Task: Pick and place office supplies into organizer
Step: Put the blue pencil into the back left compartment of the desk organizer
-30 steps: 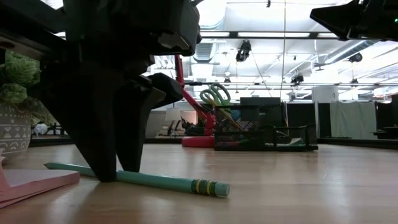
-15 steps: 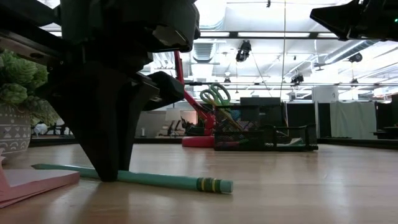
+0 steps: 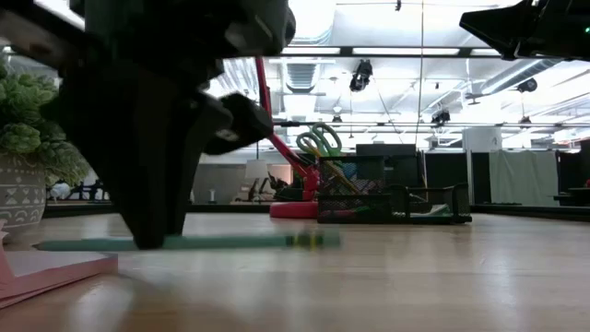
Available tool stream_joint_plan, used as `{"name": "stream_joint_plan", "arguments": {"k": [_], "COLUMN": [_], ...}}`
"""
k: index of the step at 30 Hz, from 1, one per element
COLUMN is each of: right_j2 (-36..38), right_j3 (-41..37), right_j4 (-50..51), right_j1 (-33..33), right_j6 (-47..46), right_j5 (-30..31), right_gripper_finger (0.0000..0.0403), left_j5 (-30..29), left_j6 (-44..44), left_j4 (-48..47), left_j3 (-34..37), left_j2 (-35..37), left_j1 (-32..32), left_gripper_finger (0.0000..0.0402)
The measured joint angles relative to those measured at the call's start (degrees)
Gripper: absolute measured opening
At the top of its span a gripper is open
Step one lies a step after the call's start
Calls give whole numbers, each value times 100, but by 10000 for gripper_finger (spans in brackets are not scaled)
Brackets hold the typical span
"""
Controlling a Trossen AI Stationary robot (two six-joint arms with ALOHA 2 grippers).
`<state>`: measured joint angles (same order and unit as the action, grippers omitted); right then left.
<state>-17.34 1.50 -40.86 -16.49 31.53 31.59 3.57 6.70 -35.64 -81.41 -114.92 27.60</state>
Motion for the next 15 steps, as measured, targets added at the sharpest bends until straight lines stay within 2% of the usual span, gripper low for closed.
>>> {"name": "stream_joint_plan", "arguments": {"k": [15], "right_j2": [0], "right_j3": [0], "right_j4": [2], "right_j1": [0], "right_j6": [-2], "right_j5": [0], "right_gripper_finger": [100], "left_j5": [-70], "left_j6": [-8], "left_j4": [-5], "left_j3": [5], "left_j2": [90], "left_j1": [-101], "left_gripper_finger": [0]}}
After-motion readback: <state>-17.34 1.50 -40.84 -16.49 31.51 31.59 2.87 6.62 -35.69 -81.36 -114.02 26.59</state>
